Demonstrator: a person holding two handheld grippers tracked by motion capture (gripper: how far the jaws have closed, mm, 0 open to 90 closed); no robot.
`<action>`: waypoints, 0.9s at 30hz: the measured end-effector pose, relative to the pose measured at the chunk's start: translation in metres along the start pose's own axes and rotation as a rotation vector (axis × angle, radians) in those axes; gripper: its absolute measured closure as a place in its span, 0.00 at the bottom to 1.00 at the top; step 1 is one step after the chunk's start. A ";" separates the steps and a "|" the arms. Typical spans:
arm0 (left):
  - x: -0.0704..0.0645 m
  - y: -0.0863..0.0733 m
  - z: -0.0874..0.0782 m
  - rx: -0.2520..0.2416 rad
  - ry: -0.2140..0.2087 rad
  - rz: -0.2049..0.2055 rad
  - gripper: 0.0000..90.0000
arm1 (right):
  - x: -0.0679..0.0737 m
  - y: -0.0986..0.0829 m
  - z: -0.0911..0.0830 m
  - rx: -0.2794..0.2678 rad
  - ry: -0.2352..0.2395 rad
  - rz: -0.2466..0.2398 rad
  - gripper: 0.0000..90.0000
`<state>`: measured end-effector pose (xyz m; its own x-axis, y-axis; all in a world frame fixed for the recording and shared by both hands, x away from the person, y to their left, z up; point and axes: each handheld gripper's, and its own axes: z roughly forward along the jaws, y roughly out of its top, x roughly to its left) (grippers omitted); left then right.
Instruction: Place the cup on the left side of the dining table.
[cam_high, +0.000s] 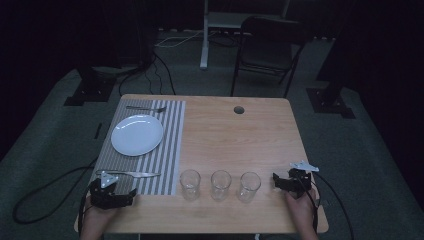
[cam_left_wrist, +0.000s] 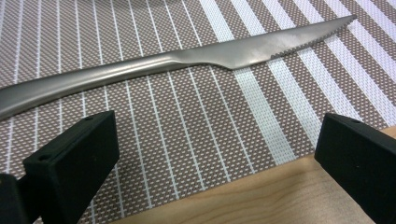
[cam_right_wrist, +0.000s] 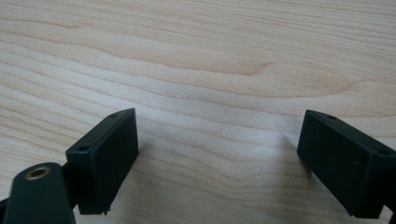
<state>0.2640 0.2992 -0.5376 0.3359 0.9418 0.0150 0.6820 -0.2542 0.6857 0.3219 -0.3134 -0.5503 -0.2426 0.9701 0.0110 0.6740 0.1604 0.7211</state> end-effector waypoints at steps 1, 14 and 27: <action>-0.001 0.001 -0.001 -0.002 -0.002 0.002 0.00 | 0.000 0.000 0.000 0.000 0.000 -0.001 0.13; -0.011 0.004 -0.004 -0.041 -0.048 0.035 0.00 | 0.000 0.000 0.000 0.000 0.000 0.000 0.13; -0.029 0.010 -0.009 -0.081 -0.117 0.097 0.00 | 0.000 0.000 0.000 0.000 0.000 0.000 0.13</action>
<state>0.2552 0.2717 -0.5248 0.4741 0.8805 0.0020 0.5900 -0.3194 0.7415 0.3219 -0.3134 -0.5503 -0.2427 0.9700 0.0110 0.6740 0.1605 0.7211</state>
